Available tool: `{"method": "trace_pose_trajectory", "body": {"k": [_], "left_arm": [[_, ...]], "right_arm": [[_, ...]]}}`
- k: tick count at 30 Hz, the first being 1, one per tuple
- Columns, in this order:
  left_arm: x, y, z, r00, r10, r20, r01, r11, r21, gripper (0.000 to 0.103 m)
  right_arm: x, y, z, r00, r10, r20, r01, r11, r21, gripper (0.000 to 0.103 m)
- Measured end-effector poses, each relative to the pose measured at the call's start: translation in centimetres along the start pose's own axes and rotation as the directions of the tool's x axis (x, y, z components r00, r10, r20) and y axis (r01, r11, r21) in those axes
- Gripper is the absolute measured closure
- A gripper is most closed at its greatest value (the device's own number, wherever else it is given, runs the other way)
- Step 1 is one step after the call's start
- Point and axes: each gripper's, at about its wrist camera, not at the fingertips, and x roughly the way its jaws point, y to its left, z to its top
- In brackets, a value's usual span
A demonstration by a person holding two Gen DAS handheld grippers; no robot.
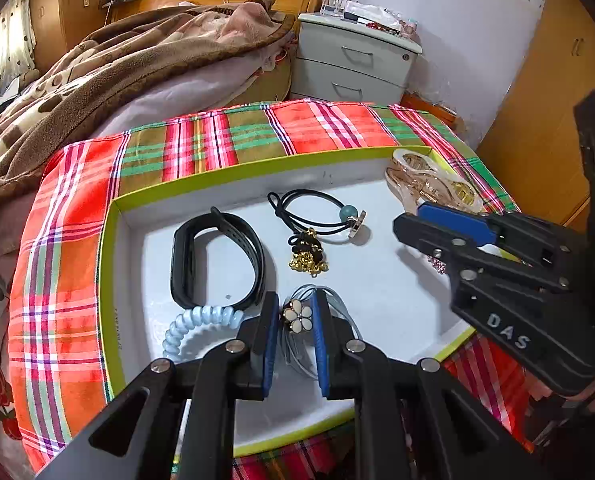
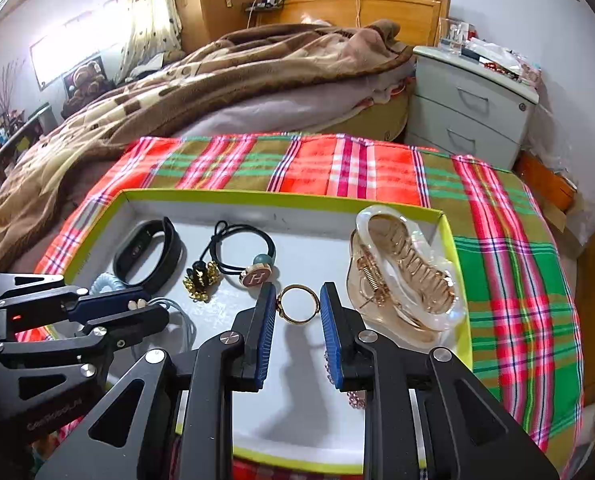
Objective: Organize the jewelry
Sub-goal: 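Carry the flower hair tie with the left tool while the right tool carries the ring to the box, then open the left tool to drop the flower hair tie while the right tool releases the ring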
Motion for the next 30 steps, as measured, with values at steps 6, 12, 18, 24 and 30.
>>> {"method": "trace_pose_trajectory", "body": {"k": [6, 12, 18, 24, 30], "left_arm": [[0.3, 0.3, -0.2, 1.0, 0.007, -0.01, -0.007, 1.0, -0.011, 0.086], [0.4, 0.4, -0.1, 1.0, 0.005, -0.009, -0.005, 1.0, -0.014, 0.086], [0.4, 0.3, -0.1, 1.0, 0.008, -0.01, -0.008, 1.0, -0.01, 0.086], [0.5, 0.3, -0.1, 1.0, 0.003, -0.011, -0.004, 1.0, -0.012, 0.081], [0.4, 0.1, -0.1, 1.0, 0.0, -0.013, 0.0, 1.0, -0.012, 0.073]], "right_arm": [[1.0, 0.1, 0.0, 1.0, -0.013, -0.023, 0.012, 1.0, -0.012, 0.079], [1.8, 0.2, 0.1, 0.999, -0.023, -0.038, 0.022, 1.0, -0.017, 0.079], [1.9, 0.1, 0.3, 0.999, -0.034, -0.039, 0.033, 0.999, -0.023, 0.079], [1.9, 0.0, 0.3, 0.999, -0.037, -0.038, 0.036, 0.999, -0.01, 0.079], [1.9, -0.1, 0.3, 0.998, -0.043, -0.038, 0.043, 0.999, -0.002, 0.078]]}}
